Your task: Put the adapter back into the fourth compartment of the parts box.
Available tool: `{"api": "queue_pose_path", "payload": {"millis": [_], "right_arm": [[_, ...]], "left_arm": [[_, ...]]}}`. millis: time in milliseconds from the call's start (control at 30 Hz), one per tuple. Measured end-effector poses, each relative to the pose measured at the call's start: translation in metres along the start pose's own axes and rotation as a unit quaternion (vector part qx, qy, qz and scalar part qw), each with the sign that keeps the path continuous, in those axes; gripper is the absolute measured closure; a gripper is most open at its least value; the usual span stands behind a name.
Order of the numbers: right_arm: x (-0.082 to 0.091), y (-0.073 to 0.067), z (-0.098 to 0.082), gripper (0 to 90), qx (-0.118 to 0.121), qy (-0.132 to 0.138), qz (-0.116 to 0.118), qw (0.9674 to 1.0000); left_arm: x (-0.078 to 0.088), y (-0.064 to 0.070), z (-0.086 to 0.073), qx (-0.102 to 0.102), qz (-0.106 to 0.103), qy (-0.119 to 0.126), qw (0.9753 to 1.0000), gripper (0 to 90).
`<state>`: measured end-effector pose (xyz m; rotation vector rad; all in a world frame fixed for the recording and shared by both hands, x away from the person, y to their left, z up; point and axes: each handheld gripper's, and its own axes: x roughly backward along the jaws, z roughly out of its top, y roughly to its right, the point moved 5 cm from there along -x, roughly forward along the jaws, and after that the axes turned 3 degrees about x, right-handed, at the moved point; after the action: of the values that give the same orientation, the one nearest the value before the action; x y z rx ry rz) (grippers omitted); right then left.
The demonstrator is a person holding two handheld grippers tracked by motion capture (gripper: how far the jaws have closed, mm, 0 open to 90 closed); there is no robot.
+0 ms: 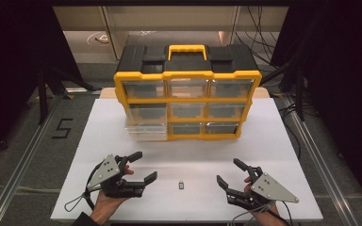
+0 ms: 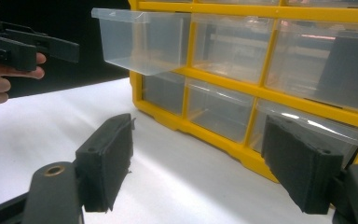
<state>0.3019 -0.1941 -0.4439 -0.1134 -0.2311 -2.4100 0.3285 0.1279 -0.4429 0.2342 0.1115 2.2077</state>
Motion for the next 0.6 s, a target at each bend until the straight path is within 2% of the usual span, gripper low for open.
{"api": "queue_pose_path", "payload": {"millis": [600], "right_arm": [[-0.0004, -0.0003, -0.0004, 25.9, 0.0, -0.001, 0.001, 1.0]], "left_arm": [[-0.0033, 0.0036, -0.0008, -0.008, -0.004, -0.001, 1.0, 14.9]]}}
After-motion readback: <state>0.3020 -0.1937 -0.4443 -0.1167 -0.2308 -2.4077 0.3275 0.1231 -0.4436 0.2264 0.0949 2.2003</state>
